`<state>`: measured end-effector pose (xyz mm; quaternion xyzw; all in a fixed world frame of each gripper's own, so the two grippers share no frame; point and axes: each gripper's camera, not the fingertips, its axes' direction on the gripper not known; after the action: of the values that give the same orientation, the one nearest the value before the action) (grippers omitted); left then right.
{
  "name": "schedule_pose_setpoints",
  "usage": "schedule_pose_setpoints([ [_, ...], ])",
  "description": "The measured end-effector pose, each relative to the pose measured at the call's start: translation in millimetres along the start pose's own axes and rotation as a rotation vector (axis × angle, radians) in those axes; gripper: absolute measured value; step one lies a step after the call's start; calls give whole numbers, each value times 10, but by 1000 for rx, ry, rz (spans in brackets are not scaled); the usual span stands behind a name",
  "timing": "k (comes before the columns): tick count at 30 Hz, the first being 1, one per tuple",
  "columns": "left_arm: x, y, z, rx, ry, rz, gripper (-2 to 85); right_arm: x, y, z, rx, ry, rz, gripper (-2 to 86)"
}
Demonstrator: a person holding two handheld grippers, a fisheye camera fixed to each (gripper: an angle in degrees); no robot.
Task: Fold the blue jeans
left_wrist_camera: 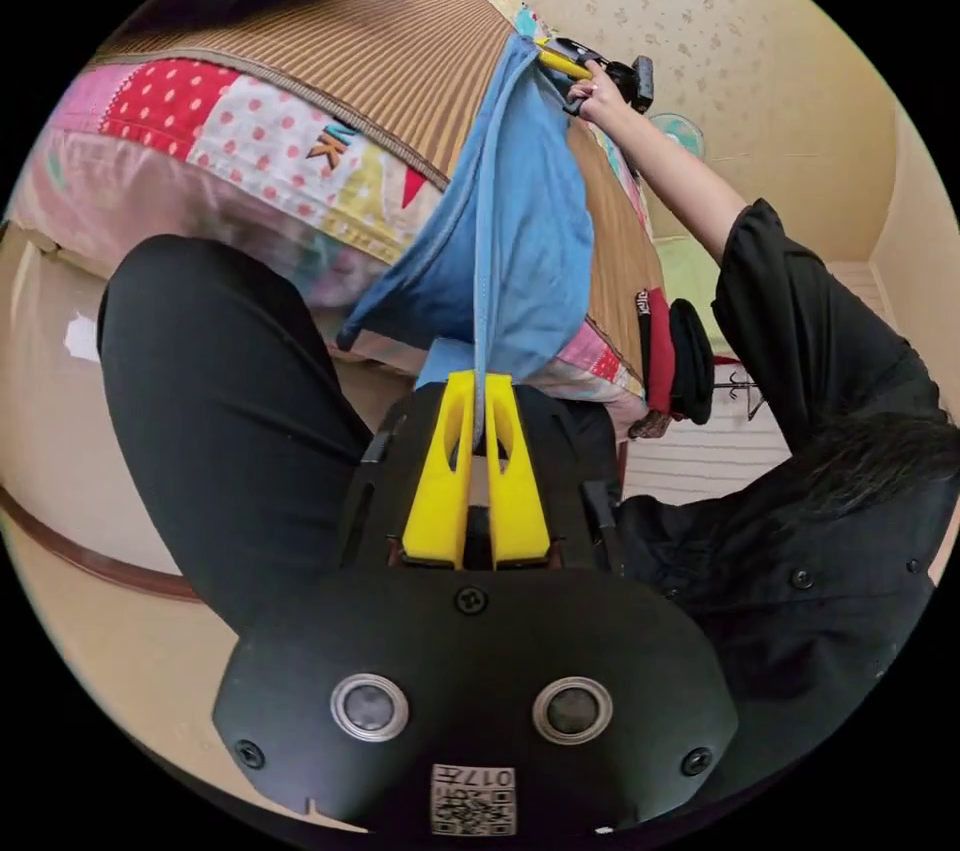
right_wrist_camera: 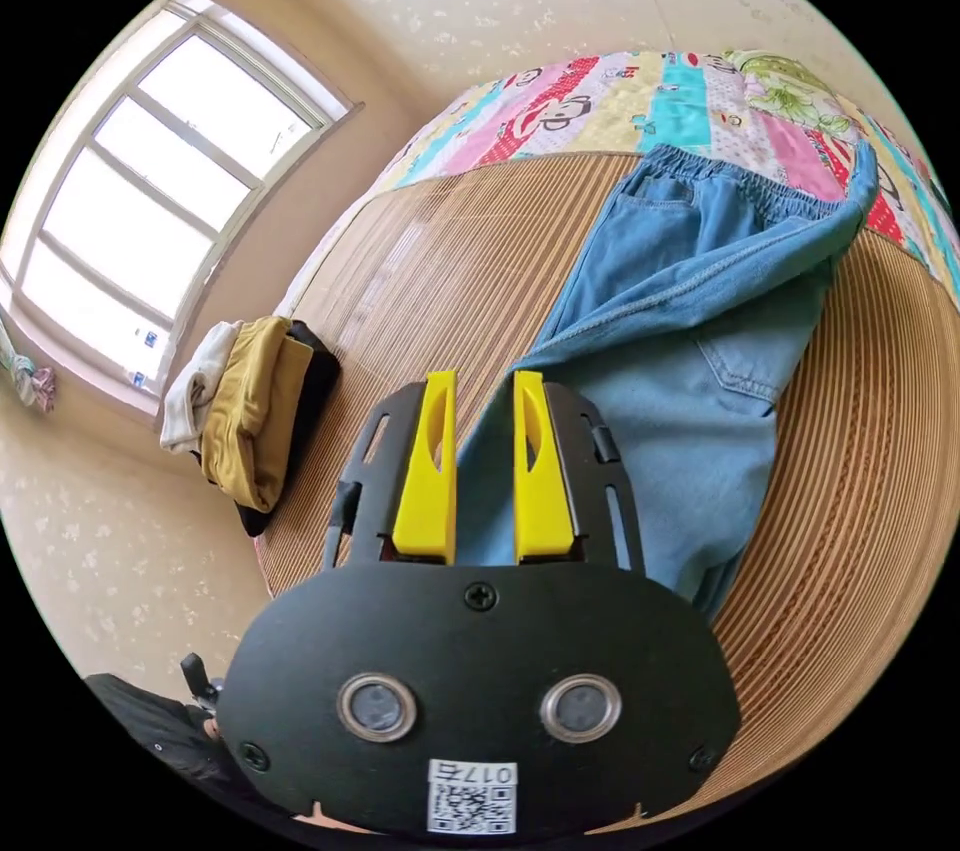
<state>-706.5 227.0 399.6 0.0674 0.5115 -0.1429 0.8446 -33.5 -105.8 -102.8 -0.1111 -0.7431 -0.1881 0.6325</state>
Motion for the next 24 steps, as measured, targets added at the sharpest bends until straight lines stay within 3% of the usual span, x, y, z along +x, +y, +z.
schedule_pose_setpoints([
  [3, -28, -36, -41, -24, -101, 22, 20, -166, 523, -280, 16, -78, -90, 86],
  [6, -100, -173, -104, 26, -88, 30, 56, -256, 1291, -634, 2, -47, -110, 90],
  [10, -10, -683, -125, 108, 6, 152, 85, -224, 2502, -1057, 57, 105, 16, 104],
  [13, 293, -1070, -15, 155, -9, 288, 87, -209, 3205, -1144, 107, 95, 144, 117],
  [20, 644, -1428, 513, 75, -130, 283, 45, -361, 3593, -972, 0, 1, 178, 67],
  [24, 679, -1105, 560, -41, -39, 293, 12, -412, 3848, -1329, -53, -81, 101, 37],
])
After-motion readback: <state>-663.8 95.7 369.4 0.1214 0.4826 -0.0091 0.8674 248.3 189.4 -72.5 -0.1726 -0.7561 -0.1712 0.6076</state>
